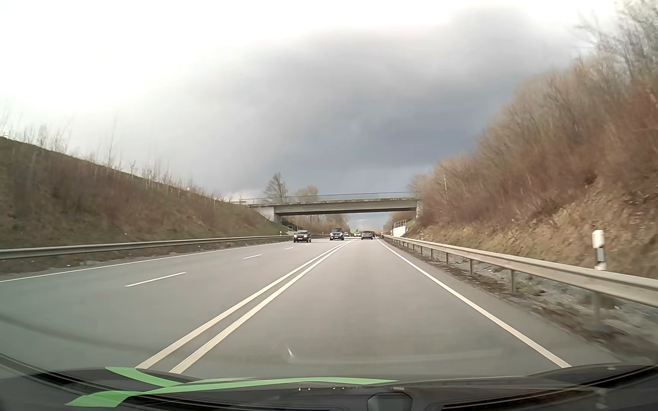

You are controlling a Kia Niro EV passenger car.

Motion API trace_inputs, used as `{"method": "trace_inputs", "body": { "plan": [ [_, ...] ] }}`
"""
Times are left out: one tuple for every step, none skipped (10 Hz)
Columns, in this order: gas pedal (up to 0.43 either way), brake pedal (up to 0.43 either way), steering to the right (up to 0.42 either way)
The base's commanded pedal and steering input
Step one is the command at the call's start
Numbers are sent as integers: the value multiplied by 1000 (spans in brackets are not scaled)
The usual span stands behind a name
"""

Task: Follow the waypoints while adhering to traffic rules and regulations

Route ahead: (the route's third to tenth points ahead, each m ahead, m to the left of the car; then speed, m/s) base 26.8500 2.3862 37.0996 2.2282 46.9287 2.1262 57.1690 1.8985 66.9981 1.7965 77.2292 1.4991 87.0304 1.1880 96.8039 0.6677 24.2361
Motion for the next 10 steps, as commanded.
{"method": "trace_inputs", "body": {
  "plan": [
    [280, 0, 1],
    [280, 0, 1],
    [280, 0, 1],
    [280, 0, 1],
    [280, 0, 2],
    [280, 0, 3],
    [280, 0, 3],
    [280, 0, 4],
    [280, 0, 4],
    [280, 0, 4]
  ]
}}
